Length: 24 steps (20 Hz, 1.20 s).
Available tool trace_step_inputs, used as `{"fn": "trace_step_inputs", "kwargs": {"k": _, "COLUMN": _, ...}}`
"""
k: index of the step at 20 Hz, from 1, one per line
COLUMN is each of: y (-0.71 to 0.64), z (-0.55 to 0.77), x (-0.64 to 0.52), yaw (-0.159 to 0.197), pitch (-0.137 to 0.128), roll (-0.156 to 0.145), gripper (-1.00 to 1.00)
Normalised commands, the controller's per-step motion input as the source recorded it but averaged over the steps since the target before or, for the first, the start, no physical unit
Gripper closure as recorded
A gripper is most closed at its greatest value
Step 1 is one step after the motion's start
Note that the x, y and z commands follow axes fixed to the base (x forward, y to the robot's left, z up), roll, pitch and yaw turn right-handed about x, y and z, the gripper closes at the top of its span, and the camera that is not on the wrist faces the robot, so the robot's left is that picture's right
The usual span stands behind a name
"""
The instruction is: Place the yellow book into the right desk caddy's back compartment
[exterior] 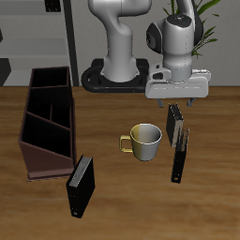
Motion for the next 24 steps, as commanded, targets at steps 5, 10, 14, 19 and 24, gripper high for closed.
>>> {"fn": "trace_step_inputs", "kwargs": {"k": 5, "y": 0.26, "z": -0.38, "x": -0.2, "yaw": 0.097, "pitch": -0.047, "roll": 0.043, "gripper": -1.0}}
{"fn": "trace_step_inputs", "kwargs": {"k": 10, "y": -0.05, "z": -0.24, "x": 0.0, "yaw": 0.011, "pitch": 0.011, "roll": -0.009, "gripper": -1.0}}
{"fn": "trace_step_inputs", "kwargs": {"k": 14, "y": -0.09, "z": -0.3, "x": 0.11, "yaw": 0.05, "pitch": 0.034, "roll": -0.013, "gripper": -1.0}}
{"fn": "trace_step_inputs", "kwargs": {"k": 19, "y": 0.0, "z": -0.34, "x": 0.1, "yaw": 0.051, "pitch": 0.044, "roll": 0.049, "gripper": 1.0}}
{"fn": "trace_step_inputs", "kwargs": {"k": 24, "y": -0.05, "z": -0.06, "x": 0.03, "yaw": -0.005, "pitch": 0.02, "roll": 0.022, "gripper": 1.0}}
